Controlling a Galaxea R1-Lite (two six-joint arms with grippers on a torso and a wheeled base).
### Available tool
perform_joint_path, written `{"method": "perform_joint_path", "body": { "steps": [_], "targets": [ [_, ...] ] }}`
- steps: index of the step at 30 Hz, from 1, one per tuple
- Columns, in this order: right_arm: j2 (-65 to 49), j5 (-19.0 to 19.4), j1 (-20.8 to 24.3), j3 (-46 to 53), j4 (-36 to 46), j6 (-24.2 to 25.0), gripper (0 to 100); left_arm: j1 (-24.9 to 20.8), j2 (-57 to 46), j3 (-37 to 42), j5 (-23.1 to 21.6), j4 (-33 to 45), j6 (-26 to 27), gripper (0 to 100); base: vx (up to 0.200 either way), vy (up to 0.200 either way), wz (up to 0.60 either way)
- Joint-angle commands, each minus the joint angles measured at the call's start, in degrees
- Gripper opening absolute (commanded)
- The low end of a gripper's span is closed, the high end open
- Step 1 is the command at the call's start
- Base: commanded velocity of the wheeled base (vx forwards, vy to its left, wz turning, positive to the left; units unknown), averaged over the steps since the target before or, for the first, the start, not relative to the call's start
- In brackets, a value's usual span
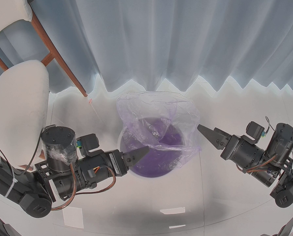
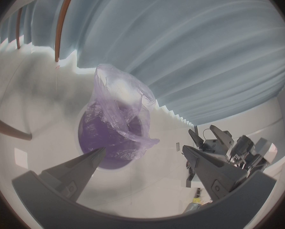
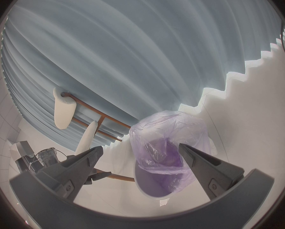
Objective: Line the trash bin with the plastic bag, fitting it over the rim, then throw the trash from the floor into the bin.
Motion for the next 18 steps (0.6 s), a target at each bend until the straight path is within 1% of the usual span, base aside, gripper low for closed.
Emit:
{"method": "perform_joint_path", "body": {
  "steps": [1,2,3,4,7,9,13,15,18],
  "targets": [
    [-2.08,-0.14,0.01,-0.15,0.11,-0.21,100,0.46,1.99,-2.19,-0.67,0.97,-3.02,100,0.0,0.0,0.0],
    [-2.08,-0.14,0.01,-0.15,0.03,-0.3,100,0.55,2.34,-2.8,-1.2,0.97,-4.25,100,0.0,0.0,0.0],
    [-2.08,-0.14,0.01,-0.15,0.03,-0.3,100,0.55,2.34,-2.8,-1.2,0.97,-4.25,100,0.0,0.0,0.0],
    [-2.17,-0.23,0.01,-0.32,-0.32,-0.65,100,0.9,3.75,-3.51,-3.22,0.88,-6.62,100,0.0,0.0,0.0],
    [-2.87,-0.93,0.01,-0.41,-0.41,-1.97,100,1.96,6.47,-4.39,-5.6,0.44,-10.31,100,0.0,0.0,0.0],
    [-3.93,-1.2,0.01,-0.59,-0.24,-2.58,100,2.31,10.16,-5.35,-6.12,-0.26,-11.54,100,0.0,0.0,0.0],
    [-4.98,-1.2,0.01,-0.76,0.03,-2.58,100,3.71,15.26,-7.64,-6.12,-2.37,-12.16,100,0.0,0.0,0.0],
    [-5.07,-1.2,0.01,-0.59,0.03,-2.67,100,4.77,17.99,-8.78,-6.48,-4.74,-13.21,100,0.0,0.0,0.0],
    [-4.98,-1.2,0.19,-0.23,-0.15,-4.96,100,5.47,19.3,-10.1,-8.06,-5.97,-15.41,100,0.0,0.0,0.0]
  ]
}}
